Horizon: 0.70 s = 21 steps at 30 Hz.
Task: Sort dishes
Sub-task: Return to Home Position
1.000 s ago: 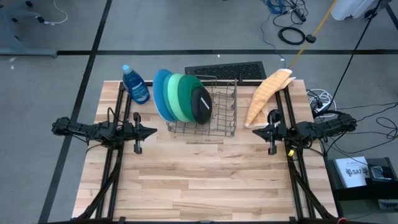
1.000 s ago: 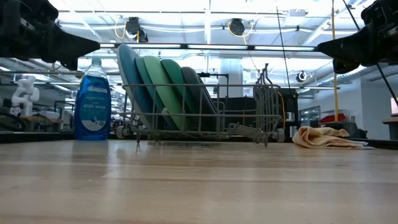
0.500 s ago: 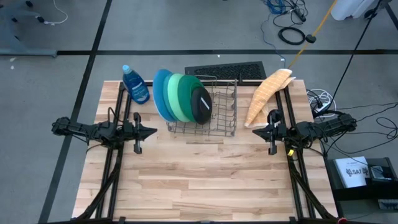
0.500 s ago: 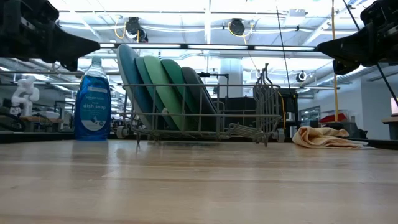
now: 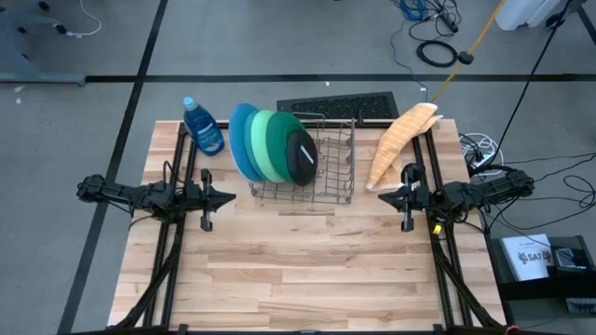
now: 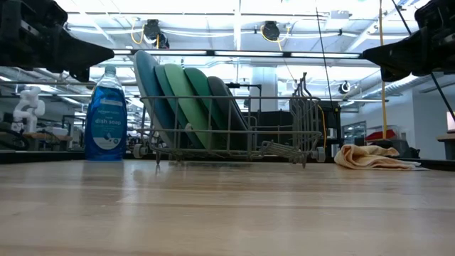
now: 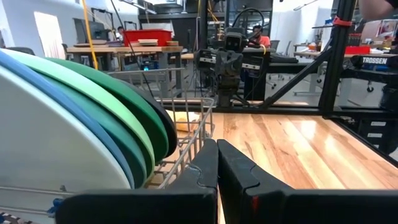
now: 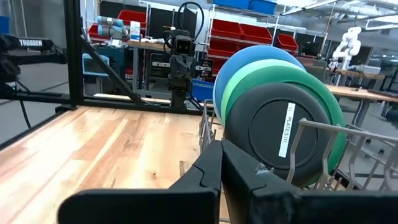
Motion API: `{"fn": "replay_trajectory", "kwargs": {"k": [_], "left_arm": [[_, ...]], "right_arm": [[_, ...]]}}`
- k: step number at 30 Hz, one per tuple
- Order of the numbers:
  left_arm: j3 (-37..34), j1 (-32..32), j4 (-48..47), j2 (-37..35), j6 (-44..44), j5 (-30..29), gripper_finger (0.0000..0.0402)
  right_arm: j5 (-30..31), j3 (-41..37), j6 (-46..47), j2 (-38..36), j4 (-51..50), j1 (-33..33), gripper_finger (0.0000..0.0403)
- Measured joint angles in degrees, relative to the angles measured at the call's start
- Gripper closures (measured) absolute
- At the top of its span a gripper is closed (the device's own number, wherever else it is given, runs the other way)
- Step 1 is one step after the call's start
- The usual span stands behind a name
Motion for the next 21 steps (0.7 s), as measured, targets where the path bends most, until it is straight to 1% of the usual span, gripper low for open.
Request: {"fn": "replay_trajectory", "kwargs": {"k": [7, 11, 21], "left_arm": [[0.0, 0.0, -0.04, 0.0, 0.3, 0.16, 0.0402], [0.0, 0.0, -0.06, 0.0, 1.88, 0.18, 0.0402], [-0.02, 0.0, -0.07, 0.0, 1.73, 0.22, 0.0402]], "right_arm": [[0.0, 0.0, -1.42, 0.0, 0.0, 0.0, 0.0403], [-0.02, 0.0, -1.95, 0.0, 0.0, -0.02, 0.0403], [-0.02, 0.0, -3.06, 0.0, 0.0, -0.02, 0.0403]]}}
